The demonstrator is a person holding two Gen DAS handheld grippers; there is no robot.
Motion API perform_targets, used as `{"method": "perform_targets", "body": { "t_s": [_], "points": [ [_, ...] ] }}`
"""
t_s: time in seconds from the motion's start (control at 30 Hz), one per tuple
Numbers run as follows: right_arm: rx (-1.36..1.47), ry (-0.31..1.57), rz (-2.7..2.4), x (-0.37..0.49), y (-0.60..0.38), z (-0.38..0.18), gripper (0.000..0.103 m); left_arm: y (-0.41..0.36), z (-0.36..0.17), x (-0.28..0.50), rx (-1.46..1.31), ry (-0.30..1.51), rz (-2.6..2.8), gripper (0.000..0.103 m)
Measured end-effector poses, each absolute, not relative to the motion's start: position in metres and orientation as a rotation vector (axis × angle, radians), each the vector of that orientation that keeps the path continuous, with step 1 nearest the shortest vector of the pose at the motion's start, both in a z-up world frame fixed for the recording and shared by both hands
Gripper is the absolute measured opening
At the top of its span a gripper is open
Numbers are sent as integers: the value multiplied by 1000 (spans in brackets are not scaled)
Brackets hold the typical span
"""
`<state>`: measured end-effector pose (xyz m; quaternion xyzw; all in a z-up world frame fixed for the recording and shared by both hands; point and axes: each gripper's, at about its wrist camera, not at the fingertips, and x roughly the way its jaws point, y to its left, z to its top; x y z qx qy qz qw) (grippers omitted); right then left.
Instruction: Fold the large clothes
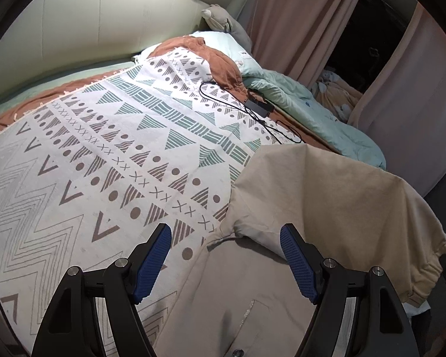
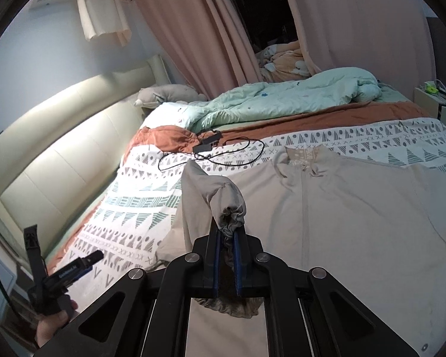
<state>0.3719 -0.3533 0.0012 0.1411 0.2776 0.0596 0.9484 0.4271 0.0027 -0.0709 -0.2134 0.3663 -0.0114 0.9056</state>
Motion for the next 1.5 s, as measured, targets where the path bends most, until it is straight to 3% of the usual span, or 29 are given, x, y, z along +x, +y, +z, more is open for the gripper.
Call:
{"method": "perform_targets", "body": {
  "t_s": [0.17, 0.43, 0.53, 0.57, 0.6, 0.67, 0.7, 1.07, 1.13, 1.17, 1.33, 1.4, 1.5],
  "points": [
    [334, 546, 90, 371, -391, -1, 7, -13, -76, 432, -386, 776, -30, 77],
    [494, 600, 11, 401, -460, -52, 8, -29, -104, 452, -309, 847, -22, 77],
    [553, 619, -38, 415, -481, -75, 14, -35, -111, 460, -268, 858, -8, 77],
    [584, 648, -59, 422, -488, -85, 26, -37, -114, 463, -257, 865, -5, 77],
    [618, 665, -62, 427, -495, -96, 51, -38, -116, 466, -247, 872, -1, 77],
    [677, 704, -73, 431, -507, -115, 82, -39, -120, 471, -233, 881, 11, 77],
    [695, 703, -76, 430, -512, -122, 83, -40, -122, 473, -230, 884, 18, 77],
    [893, 779, -165, 401, -541, -179, 82, -55, -135, 480, -167, 914, 39, 77],
    [933, 811, -178, 402, -543, -190, 72, -55, -138, 480, -140, 922, 58, 77],
    [944, 828, -173, 404, -543, -194, 61, -55, -140, 481, -129, 928, 67, 75],
    [934, 887, -137, 417, -537, -210, 40, -51, -159, 487, -82, 977, 102, 62],
    [955, 889, -129, 423, -540, -217, 25, -50, -170, 491, -72, 1000, 106, 59],
    [964, 863, -115, 430, -544, -222, 17, -51, -184, 497, -47, 1022, 127, 53]
  ]
}}
